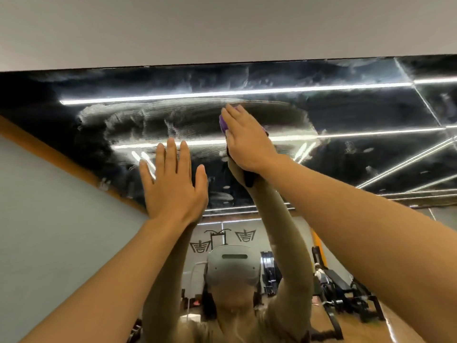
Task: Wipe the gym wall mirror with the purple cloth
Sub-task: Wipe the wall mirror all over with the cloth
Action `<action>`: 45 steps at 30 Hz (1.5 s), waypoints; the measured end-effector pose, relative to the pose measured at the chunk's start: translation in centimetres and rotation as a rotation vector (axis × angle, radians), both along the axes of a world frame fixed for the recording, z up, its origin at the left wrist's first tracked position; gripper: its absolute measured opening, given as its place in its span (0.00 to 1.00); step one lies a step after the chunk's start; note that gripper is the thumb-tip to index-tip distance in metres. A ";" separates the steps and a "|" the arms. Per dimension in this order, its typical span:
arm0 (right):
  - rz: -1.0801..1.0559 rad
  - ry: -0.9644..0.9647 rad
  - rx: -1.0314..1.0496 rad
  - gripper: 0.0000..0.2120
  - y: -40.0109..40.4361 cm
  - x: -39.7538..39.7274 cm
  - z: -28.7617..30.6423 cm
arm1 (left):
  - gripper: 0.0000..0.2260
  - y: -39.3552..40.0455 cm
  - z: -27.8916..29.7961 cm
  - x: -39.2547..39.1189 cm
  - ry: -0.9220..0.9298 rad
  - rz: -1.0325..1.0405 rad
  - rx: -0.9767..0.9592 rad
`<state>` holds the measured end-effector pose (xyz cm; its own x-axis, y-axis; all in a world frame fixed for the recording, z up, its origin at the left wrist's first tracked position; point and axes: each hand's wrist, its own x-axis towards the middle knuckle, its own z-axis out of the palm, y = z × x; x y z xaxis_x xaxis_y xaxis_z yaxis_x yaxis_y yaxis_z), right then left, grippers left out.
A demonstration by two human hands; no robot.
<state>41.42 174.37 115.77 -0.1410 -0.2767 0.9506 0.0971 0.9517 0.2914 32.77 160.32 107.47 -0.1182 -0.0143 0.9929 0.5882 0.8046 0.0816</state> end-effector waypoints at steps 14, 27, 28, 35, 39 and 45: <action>-0.021 0.111 -0.257 0.27 6.5 2.9 -0.6 | 0.34 -0.2 -0.1 -0.3 0.029 0.001 -0.015; 0.069 -0.042 -0.030 0.25 5.2 2.3 -1.9 | 0.31 -1.2 -0.4 -1.0 0.068 -0.024 -0.036; 0.068 -0.014 -0.092 0.25 6.1 2.7 -1.8 | 0.30 -1.3 -0.4 -1.0 0.068 -0.020 -0.043; 0.118 0.072 -0.254 0.24 6.1 2.3 -2.9 | 0.34 -2.9 -1.5 -2.3 0.097 -0.013 -0.102; 0.151 0.047 -0.206 0.24 6.4 2.3 -5.6 | 0.35 -3.5 -1.8 -2.3 0.090 -0.033 -0.126; 0.106 0.012 -0.176 0.29 7.1 2.5 -8.2 | 0.35 -3.9 -1.8 -2.0 0.093 -0.066 -0.144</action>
<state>43.90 181.43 107.54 -0.1088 -0.1189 0.9869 -0.0036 0.9929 0.1193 30.80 156.45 105.63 -0.0216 0.1333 0.9908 0.6395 0.7636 -0.0888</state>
